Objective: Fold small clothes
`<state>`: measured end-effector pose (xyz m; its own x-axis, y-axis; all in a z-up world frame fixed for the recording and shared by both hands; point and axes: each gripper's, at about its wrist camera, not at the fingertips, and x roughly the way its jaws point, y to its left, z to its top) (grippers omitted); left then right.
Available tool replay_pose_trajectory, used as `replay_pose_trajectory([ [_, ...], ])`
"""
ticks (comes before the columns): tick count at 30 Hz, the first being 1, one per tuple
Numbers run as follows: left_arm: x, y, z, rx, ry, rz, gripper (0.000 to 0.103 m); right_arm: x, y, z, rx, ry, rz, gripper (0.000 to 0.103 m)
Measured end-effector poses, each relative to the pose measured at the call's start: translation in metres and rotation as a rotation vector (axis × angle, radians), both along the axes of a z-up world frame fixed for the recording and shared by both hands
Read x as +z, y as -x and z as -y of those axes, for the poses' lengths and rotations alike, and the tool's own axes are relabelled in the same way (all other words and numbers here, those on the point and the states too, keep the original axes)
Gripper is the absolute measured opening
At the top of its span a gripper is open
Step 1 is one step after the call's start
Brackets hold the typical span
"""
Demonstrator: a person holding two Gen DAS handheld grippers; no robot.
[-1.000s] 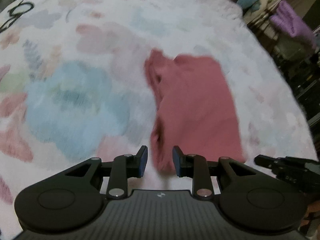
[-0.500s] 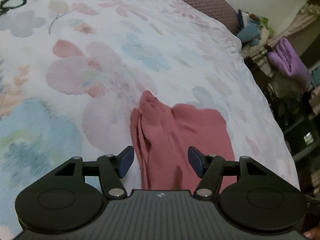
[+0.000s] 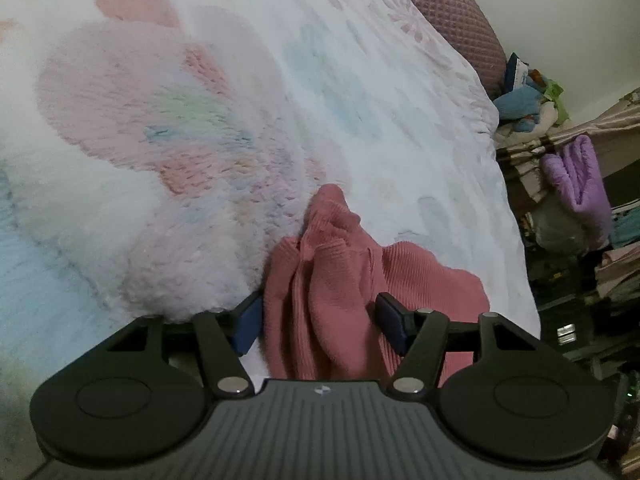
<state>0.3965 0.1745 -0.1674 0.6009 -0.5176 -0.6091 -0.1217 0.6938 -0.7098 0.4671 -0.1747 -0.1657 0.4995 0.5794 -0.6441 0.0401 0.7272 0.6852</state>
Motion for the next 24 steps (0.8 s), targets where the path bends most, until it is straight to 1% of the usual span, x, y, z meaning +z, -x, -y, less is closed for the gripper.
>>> replay_pose_trajectory([
  [1,0.0,-0.002,0.0,-0.007,0.002,-0.001,0.061,-0.003,-0.005,0.0,-0.008,-0.014,-0.006,0.068],
  [6,0.0,-0.01,-0.002,-0.041,-0.002,-0.005,0.037,-0.013,-0.025,-0.002,-0.028,-0.062,-0.031,0.067],
  [7,0.0,-0.01,-0.003,-0.044,-0.004,-0.003,0.035,-0.014,-0.028,-0.003,-0.027,-0.062,-0.034,0.061],
  [8,0.002,-0.012,-0.003,-0.046,-0.009,0.001,0.031,-0.015,-0.031,-0.004,-0.028,-0.063,-0.034,0.051],
  [9,0.004,-0.012,-0.002,-0.046,-0.012,0.005,0.027,-0.016,-0.033,-0.004,-0.025,-0.072,-0.036,0.045],
  [11,0.01,-0.01,0.0,-0.042,-0.031,0.026,0.024,-0.016,-0.035,-0.004,-0.023,-0.077,-0.038,0.036],
  [14,0.025,-0.001,0.009,-0.042,-0.089,0.066,0.023,-0.007,-0.03,-0.007,0.006,-0.036,0.002,0.03],
  [18,0.053,0.015,0.023,-0.042,-0.167,0.141,0.022,0.015,-0.02,-0.012,0.041,0.022,0.071,0.027],
  [20,0.071,0.029,0.032,-0.045,-0.209,0.192,0.022,0.03,-0.011,-0.014,0.059,0.052,0.115,0.026],
  [24,0.102,0.059,0.041,-0.031,-0.245,0.274,0.021,0.063,0.018,-0.015,0.074,0.091,0.21,0.025],
])
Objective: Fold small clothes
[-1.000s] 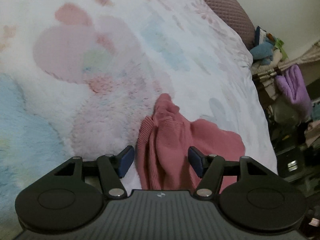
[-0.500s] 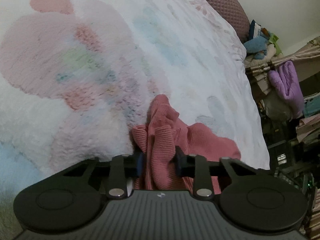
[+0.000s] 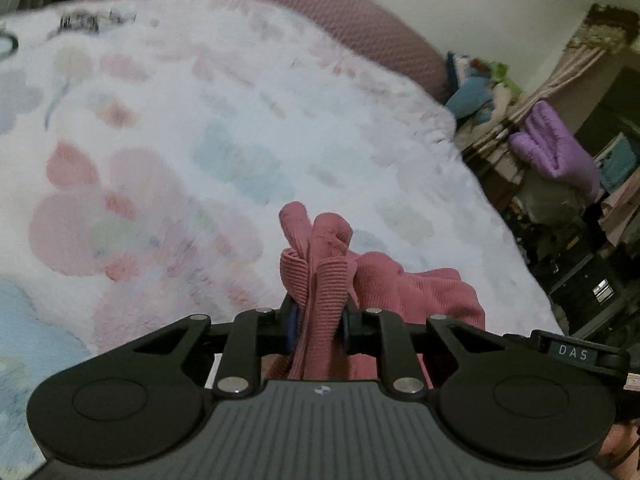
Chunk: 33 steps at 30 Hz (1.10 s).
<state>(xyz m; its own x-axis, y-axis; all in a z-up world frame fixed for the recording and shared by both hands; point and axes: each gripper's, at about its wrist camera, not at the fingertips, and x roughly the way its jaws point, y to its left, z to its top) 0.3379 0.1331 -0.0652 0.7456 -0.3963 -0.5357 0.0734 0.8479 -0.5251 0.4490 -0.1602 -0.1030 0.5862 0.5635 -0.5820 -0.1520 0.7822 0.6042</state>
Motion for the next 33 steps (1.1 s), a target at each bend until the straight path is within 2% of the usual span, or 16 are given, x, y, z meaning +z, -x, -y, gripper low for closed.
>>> replay_pose_trajectory([
  [5,0.036,0.045,0.009,0.001,-0.015,0.111,0.021,0.041,0.049,0.004,0.005,0.024,0.107,0.025],
  [10,0.066,0.082,0.017,0.01,0.0,0.185,0.021,0.08,0.101,0.007,0.008,0.038,0.203,0.024],
  [16,0.1,0.136,0.028,-0.021,-0.017,0.265,0.021,0.114,0.163,0.017,0.005,0.031,0.275,0.024],
  [19,0.111,0.157,0.033,-0.043,-0.017,0.276,0.021,0.127,0.194,0.028,-0.001,0.012,0.291,0.024],
  [24,0.125,0.197,0.042,-0.104,-0.026,0.275,0.021,0.144,0.247,0.051,0.001,-0.027,0.272,0.024],
  [27,0.119,0.207,0.044,-0.137,-0.006,0.242,0.021,0.146,0.275,0.063,0.002,-0.036,0.247,0.024],
  [29,0.108,0.203,0.045,-0.155,0.003,0.2,0.021,0.139,0.285,0.071,-0.003,-0.042,0.21,0.024],
  [33,0.073,0.172,0.046,-0.16,0.046,0.075,0.021,0.105,0.273,0.08,-0.03,-0.051,0.114,0.024],
])
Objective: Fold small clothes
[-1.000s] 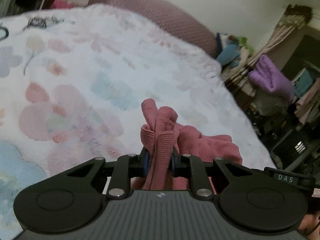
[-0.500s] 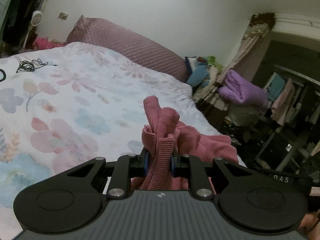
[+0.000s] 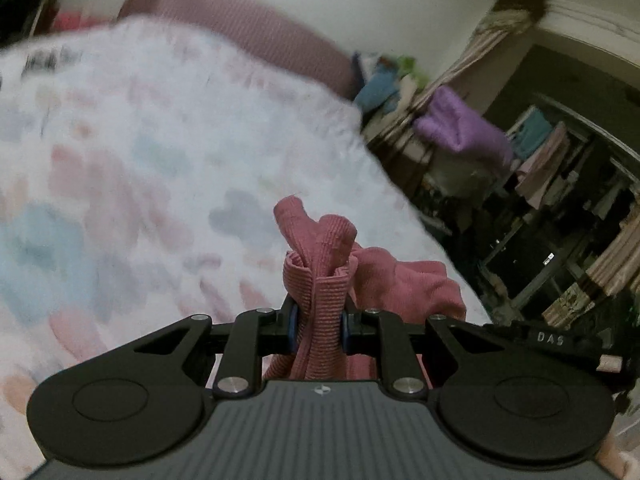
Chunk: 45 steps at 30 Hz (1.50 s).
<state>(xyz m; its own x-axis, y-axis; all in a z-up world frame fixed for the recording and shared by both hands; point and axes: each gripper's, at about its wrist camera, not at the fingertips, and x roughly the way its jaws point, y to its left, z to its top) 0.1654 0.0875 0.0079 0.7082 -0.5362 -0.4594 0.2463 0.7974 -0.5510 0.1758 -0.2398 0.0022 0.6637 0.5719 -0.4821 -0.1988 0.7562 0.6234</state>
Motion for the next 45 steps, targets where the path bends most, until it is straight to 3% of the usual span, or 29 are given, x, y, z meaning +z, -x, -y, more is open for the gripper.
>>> replay_pose_trajectory([
  [10,-0.074,-0.122,0.007,-0.046,-0.088,-0.202,0.02,-0.085,-0.104,-0.003,-0.002,0.043,-0.183,0.024],
  [15,-0.116,-0.151,0.01,-0.081,-0.149,-0.283,0.02,-0.125,-0.146,-0.004,-0.013,0.066,-0.277,0.025],
  [22,-0.149,-0.16,0.006,-0.082,-0.151,-0.337,0.022,-0.166,-0.169,0.004,-0.059,0.08,-0.357,0.034],
  [26,-0.147,-0.159,0.002,-0.079,-0.141,-0.351,0.033,-0.169,-0.171,0.002,-0.067,0.089,-0.361,0.037],
  [29,-0.134,-0.151,-0.005,-0.075,-0.134,-0.329,0.043,-0.153,-0.161,0.001,-0.067,0.139,-0.306,0.05],
  [33,-0.108,-0.126,-0.014,-0.034,-0.158,-0.265,0.043,-0.122,-0.134,0.001,-0.092,0.272,-0.198,0.052],
  [36,-0.087,-0.102,-0.007,-0.055,-0.188,-0.197,0.04,-0.103,-0.107,-0.004,-0.076,0.335,-0.132,0.041],
  [41,-0.073,-0.058,0.026,-0.153,-0.282,-0.104,0.026,-0.092,-0.066,-0.031,0.014,0.429,-0.041,0.008],
  [45,-0.092,-0.05,0.046,-0.165,-0.4,-0.138,0.016,-0.105,-0.053,-0.055,0.078,0.52,-0.025,0.002],
])
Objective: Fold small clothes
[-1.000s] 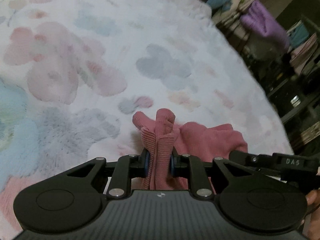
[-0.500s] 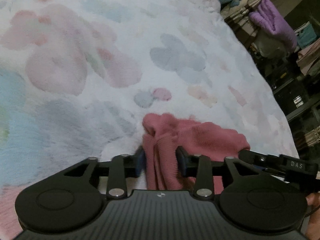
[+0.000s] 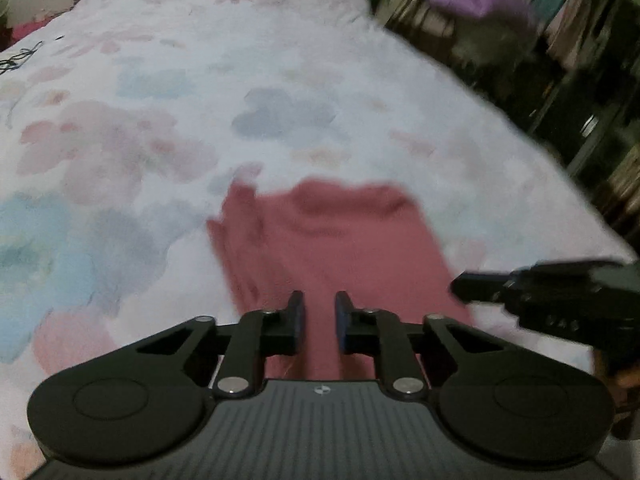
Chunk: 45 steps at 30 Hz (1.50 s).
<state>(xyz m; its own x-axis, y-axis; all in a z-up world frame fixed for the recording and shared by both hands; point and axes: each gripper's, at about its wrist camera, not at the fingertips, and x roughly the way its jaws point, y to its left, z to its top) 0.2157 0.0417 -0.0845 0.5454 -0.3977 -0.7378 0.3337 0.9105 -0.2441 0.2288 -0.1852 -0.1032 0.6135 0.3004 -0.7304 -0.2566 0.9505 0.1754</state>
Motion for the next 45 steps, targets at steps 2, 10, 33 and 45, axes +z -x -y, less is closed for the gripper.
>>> replay_pose_trajectory([
  [2,-0.014,-0.005,-0.003,0.019,-0.023,-0.028,0.011,-0.012,-0.002,-0.003,-0.005,0.041,-0.011,0.002],
  [10,-0.007,0.0,-0.016,0.055,0.031,-0.043,0.011,-0.017,0.001,0.002,-0.036,0.037,-0.037,0.002],
  [33,-0.039,0.077,-0.018,0.035,-0.074,-0.105,0.015,-0.041,0.092,-0.003,0.037,0.105,-0.148,0.003],
  [45,0.046,0.093,-0.009,0.019,-0.129,0.12,0.038,0.031,0.095,0.007,0.013,0.074,-0.004,0.028],
])
